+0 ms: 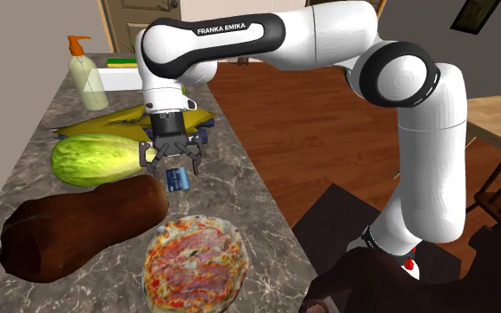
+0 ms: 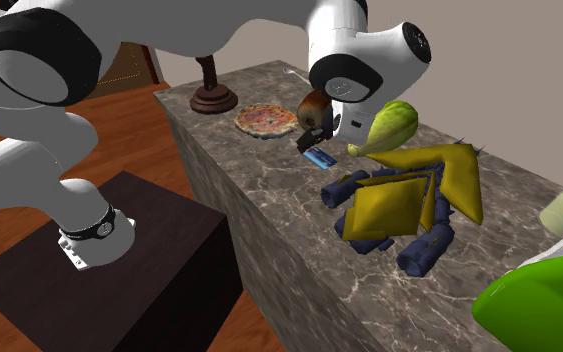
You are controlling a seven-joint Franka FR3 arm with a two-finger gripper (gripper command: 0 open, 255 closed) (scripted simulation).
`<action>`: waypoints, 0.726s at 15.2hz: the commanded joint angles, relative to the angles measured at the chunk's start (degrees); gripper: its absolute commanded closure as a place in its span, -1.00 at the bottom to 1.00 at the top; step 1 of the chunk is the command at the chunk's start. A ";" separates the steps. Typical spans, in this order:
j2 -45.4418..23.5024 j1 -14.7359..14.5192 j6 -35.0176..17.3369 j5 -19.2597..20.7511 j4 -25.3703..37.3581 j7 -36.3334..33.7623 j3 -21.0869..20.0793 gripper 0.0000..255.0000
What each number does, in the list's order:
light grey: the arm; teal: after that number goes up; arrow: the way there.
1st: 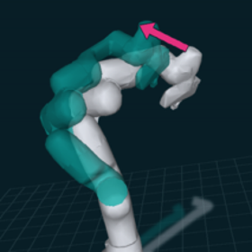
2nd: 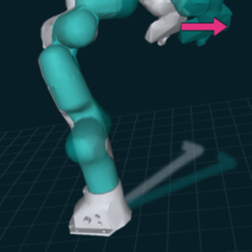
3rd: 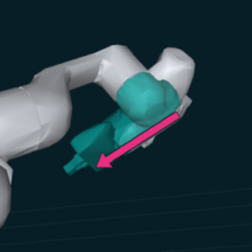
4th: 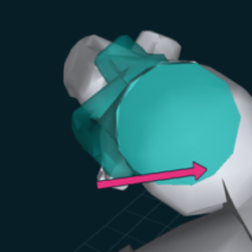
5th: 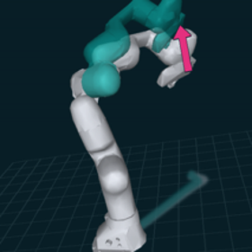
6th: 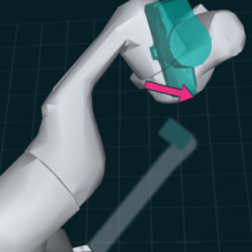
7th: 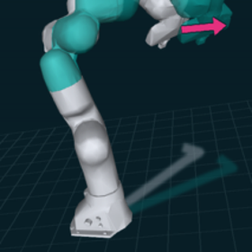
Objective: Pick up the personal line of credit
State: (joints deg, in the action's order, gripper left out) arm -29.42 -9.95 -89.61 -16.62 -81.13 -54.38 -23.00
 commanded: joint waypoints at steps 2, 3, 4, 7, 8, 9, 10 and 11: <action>-0.33 0.03 -1.86 0.09 -1.69 0.74 0.14 -1.00; -0.33 0.03 -1.87 0.09 -1.70 0.74 0.14 -1.00; -0.40 -0.06 -1.86 0.10 -1.57 0.63 0.12 1.00; -0.36 -0.03 -1.90 0.09 -1.67 0.67 0.12 1.00; -0.36 -0.03 -1.90 0.09 -1.66 0.67 0.12 1.00; -0.36 -0.03 -1.89 0.09 -1.66 0.67 0.12 1.00; -0.36 -0.03 -1.90 0.09 -1.66 0.67 0.12 1.00; -0.36 -0.03 -1.90 0.09 -1.66 0.67 0.12 1.00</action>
State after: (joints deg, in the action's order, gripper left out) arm -29.78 -9.98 -91.50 -16.52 -82.78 -53.70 -22.88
